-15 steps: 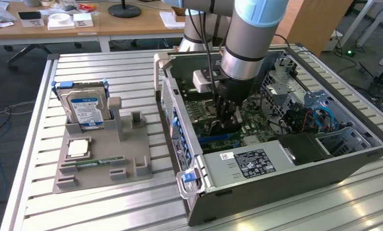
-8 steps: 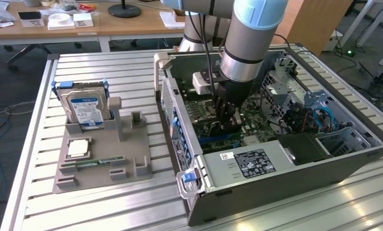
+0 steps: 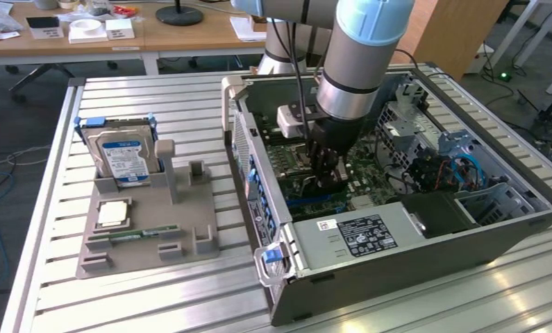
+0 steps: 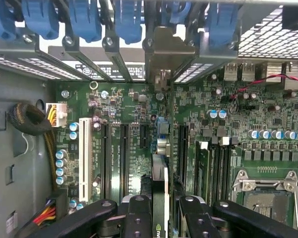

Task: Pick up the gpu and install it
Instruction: 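Insert the gpu into the slot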

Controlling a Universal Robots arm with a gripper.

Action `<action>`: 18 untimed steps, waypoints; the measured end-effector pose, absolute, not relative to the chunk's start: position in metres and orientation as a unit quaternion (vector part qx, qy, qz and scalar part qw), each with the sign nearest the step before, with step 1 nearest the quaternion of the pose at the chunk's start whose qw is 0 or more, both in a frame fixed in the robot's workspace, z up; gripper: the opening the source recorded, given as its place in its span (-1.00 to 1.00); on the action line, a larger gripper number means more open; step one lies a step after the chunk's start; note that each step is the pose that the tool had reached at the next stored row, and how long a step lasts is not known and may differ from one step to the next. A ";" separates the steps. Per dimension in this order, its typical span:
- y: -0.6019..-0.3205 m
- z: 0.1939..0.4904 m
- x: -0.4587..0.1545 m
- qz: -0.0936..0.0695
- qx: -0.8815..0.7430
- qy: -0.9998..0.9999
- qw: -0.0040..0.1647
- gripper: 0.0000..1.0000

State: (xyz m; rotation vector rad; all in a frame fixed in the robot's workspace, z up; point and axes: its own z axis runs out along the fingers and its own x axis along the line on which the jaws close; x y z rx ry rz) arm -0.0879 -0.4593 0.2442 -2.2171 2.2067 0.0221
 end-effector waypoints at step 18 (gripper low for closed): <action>-0.459 0.243 -0.088 0.007 -0.709 0.705 0.006 -0.47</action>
